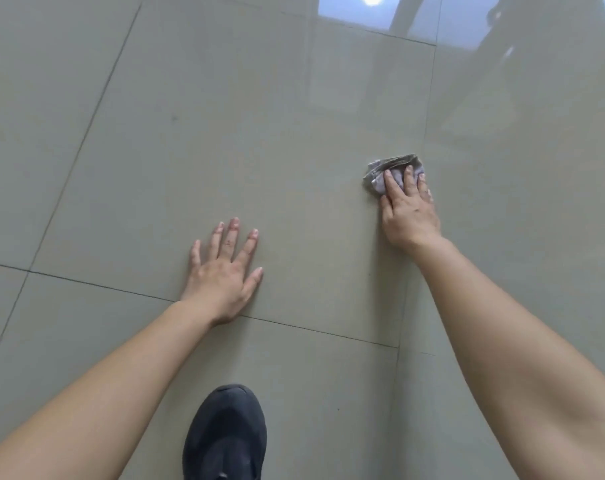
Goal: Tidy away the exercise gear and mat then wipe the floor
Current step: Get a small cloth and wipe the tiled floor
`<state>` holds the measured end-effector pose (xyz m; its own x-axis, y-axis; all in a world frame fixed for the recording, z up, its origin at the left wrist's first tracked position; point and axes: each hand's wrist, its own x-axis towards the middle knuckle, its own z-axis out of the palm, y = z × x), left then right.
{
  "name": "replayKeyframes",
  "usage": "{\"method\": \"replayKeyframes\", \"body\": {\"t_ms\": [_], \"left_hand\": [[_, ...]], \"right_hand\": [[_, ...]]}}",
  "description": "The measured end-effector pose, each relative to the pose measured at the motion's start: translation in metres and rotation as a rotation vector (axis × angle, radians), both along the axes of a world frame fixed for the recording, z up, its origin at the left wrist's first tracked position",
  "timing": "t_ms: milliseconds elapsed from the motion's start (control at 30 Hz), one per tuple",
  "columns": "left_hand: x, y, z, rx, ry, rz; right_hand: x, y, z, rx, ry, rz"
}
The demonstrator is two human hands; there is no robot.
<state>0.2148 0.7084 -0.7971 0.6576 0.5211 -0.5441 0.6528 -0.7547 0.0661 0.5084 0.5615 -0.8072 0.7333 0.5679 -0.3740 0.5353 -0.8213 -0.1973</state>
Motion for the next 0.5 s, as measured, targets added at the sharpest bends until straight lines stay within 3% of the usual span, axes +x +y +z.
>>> {"method": "replayKeyframes", "body": {"t_ms": [133, 267, 400, 433, 500], "left_hand": [[0.000, -0.002, -0.003, -0.005, -0.021, 0.015], [0.000, -0.004, -0.007, 0.010, -0.035, 0.035], [-0.002, -0.004, -0.008, 0.020, -0.048, 0.028], [-0.002, -0.004, -0.008, 0.020, -0.044, 0.031], [0.000, -0.004, -0.007, 0.009, -0.037, 0.041]], "right_hand": [[-0.087, -0.031, -0.014, 0.166, -0.049, -0.032], [-0.181, -0.110, -0.014, 0.238, 0.032, 0.401], [-0.123, -0.131, -0.011, 0.140, 0.041, 0.916], [-0.098, -0.124, -0.010, 0.107, 0.018, 0.951], [-0.054, -0.101, -0.003, 0.046, -0.008, 0.811]]}}
